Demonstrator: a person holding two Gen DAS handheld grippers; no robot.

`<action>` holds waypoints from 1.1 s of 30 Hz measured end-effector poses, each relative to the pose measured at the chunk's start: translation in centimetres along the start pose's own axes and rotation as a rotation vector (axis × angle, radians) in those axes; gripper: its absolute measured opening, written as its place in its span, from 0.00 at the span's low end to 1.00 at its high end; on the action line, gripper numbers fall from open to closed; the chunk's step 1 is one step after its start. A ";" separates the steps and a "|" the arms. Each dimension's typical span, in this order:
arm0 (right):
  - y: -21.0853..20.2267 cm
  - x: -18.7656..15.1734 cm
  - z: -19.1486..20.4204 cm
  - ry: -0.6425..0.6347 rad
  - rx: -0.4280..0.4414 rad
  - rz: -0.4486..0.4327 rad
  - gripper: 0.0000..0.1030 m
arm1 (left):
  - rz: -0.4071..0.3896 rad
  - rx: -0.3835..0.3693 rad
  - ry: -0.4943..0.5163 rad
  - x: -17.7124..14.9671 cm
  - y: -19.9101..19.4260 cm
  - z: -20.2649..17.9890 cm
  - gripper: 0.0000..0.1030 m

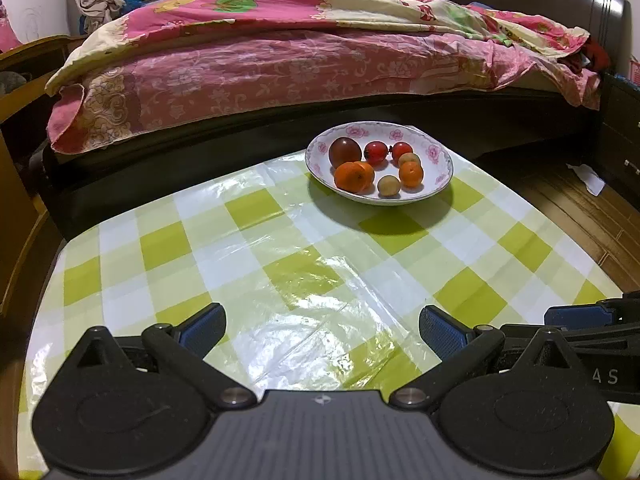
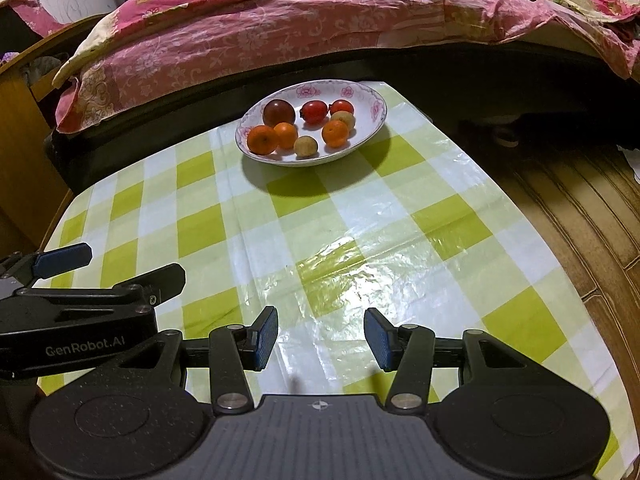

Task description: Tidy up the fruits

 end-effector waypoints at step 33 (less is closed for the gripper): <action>0.3 -1.0 0.5 -0.032 -0.004 0.029 0.44 | 0.039 0.074 0.033 -1.4 -0.1 -0.3 1.00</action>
Point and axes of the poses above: each gripper's, at about its wrist camera, not at the fingertips, and y roughly the way its jaws point, z to its left, x to its top, the point moved 1 cm from there along y, roughly the way its jaws point, and after that the axes turned 1 degree about y, right-handed, at the moved point
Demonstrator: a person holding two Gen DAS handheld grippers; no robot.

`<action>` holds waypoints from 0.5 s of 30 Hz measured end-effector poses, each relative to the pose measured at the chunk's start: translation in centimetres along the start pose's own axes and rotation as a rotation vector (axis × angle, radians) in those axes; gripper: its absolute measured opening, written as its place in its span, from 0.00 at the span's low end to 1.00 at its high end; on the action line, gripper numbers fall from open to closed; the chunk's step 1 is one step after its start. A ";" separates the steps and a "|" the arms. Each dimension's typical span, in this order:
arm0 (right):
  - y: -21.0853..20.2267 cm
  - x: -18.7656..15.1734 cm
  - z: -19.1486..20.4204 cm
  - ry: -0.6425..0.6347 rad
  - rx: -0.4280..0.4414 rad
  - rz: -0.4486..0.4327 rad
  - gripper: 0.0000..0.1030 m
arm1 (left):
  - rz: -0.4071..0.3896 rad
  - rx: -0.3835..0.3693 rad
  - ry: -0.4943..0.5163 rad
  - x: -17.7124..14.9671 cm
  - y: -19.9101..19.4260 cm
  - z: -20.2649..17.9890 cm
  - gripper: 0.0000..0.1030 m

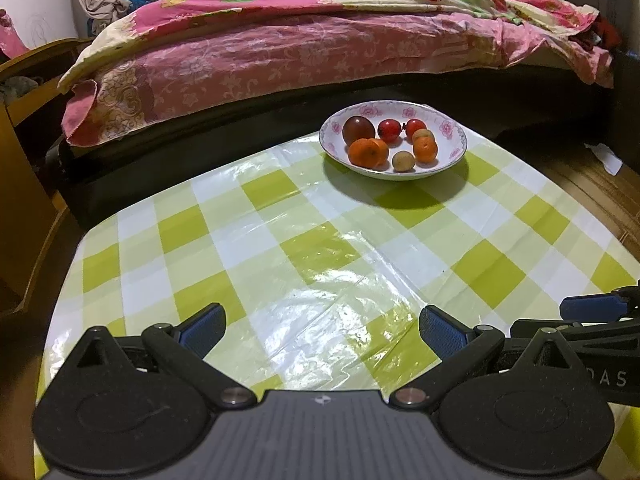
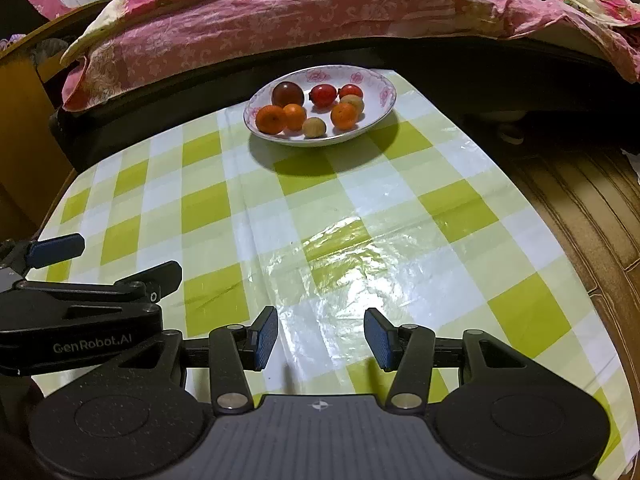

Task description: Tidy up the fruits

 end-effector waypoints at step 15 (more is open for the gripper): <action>-0.1 -0.4 0.2 -0.007 0.004 0.011 0.44 | 0.011 0.011 -0.005 -0.6 -0.3 0.0 1.00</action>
Point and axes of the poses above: each gripper's, at about its wrist camera, not at the fingertips, and y roughly the way its jaws point, z to its left, x to its top, the point moved 1 cm from there along y, roughly the way its jaws point, and after that the axes turned 1 degree about y, right-handed, at the moved point
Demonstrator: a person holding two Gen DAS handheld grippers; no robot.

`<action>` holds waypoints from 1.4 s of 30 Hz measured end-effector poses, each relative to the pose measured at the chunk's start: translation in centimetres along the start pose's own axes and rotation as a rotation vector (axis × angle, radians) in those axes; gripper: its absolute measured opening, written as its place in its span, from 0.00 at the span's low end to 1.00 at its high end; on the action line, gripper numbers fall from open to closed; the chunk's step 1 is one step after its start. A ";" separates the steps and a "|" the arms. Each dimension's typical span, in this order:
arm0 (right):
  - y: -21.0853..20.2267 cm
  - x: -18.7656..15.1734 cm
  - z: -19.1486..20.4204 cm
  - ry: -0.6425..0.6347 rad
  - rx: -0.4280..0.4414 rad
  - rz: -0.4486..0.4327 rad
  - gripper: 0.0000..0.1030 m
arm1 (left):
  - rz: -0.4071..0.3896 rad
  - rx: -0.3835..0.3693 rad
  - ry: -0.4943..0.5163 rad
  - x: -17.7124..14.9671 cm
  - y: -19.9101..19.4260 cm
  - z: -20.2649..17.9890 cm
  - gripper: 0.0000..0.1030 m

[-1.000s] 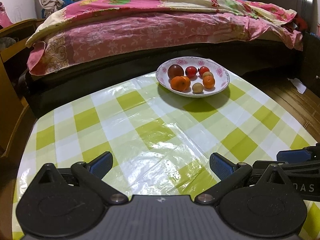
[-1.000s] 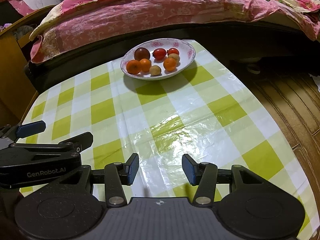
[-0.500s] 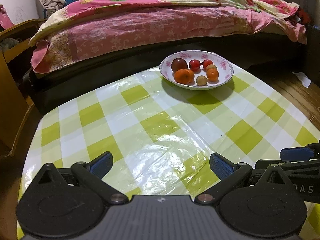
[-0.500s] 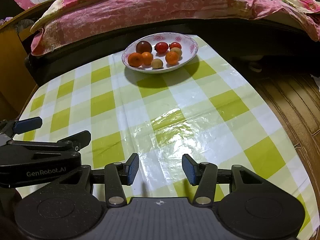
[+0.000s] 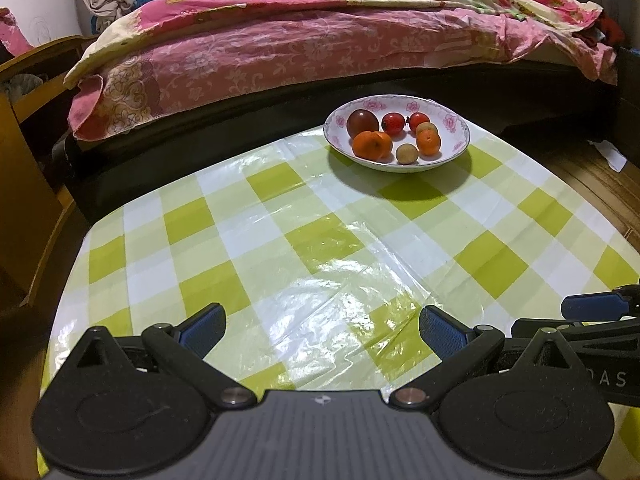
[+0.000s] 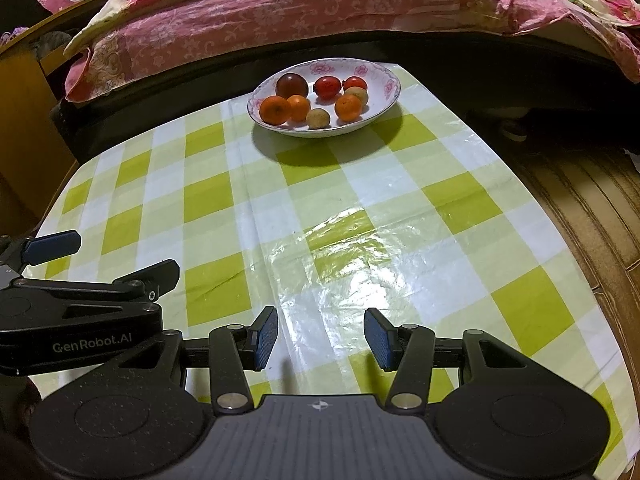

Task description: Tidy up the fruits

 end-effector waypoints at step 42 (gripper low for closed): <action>-0.5 -0.3 0.4 -0.012 0.011 -0.003 0.51 | 0.035 0.039 0.011 -1.2 -0.4 0.0 1.00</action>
Point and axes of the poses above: each gripper's, at about its wrist camera, not at the fingertips, and y roughly the way its jaws point, z to its left, x to its top, the point moved 1 cm from there along y, roughly the way its jaws point, and after that the axes turned 1 degree about y, right-handed, at the moved point
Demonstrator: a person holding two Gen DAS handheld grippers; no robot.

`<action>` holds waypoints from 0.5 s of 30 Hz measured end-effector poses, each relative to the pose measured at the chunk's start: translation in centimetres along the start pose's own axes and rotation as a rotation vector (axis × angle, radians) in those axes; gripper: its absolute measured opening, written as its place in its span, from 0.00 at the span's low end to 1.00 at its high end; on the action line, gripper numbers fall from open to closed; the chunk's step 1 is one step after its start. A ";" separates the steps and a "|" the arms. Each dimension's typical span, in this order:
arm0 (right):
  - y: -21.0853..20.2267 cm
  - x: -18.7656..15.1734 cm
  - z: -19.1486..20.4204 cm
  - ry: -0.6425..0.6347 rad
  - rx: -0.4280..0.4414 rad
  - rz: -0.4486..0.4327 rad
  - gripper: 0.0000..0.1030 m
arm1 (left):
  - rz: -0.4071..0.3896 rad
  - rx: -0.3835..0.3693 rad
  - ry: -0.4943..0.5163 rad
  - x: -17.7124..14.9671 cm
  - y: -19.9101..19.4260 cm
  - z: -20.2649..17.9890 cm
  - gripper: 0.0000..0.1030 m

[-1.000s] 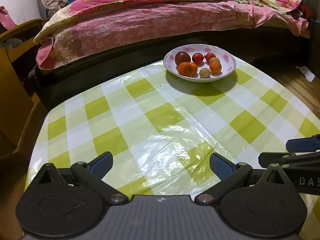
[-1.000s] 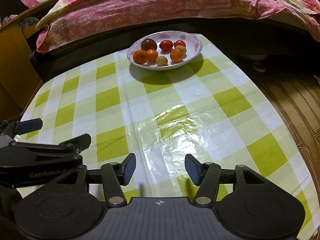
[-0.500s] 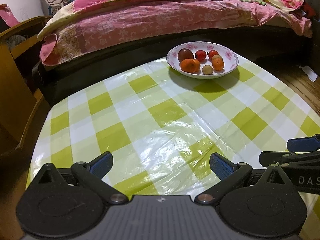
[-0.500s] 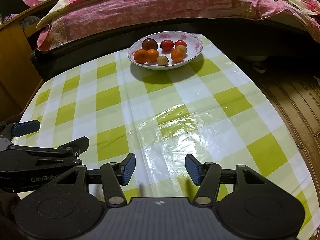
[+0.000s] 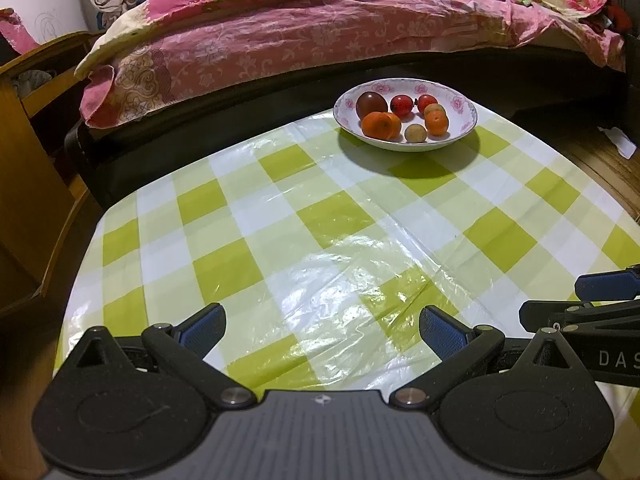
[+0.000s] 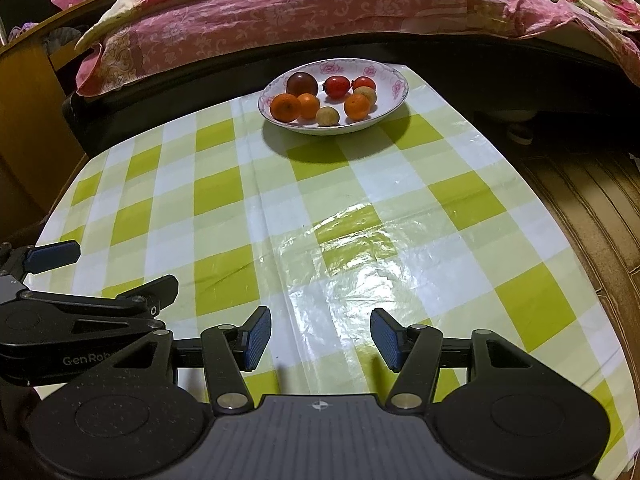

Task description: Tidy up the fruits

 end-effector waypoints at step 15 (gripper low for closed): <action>0.1 -0.1 0.1 -0.003 -0.001 0.005 0.51 | 0.004 0.004 0.004 -0.1 -0.1 -0.1 1.00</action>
Point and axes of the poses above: each gripper's, at about its wrist camera, not at the fingertips, and y roughly the way its jaws point, z to its left, x to its top, the point moved 1 cm from there along y, roughly the way its jaws point, and after that the axes turned 1 degree about y, right-handed, at the moved point
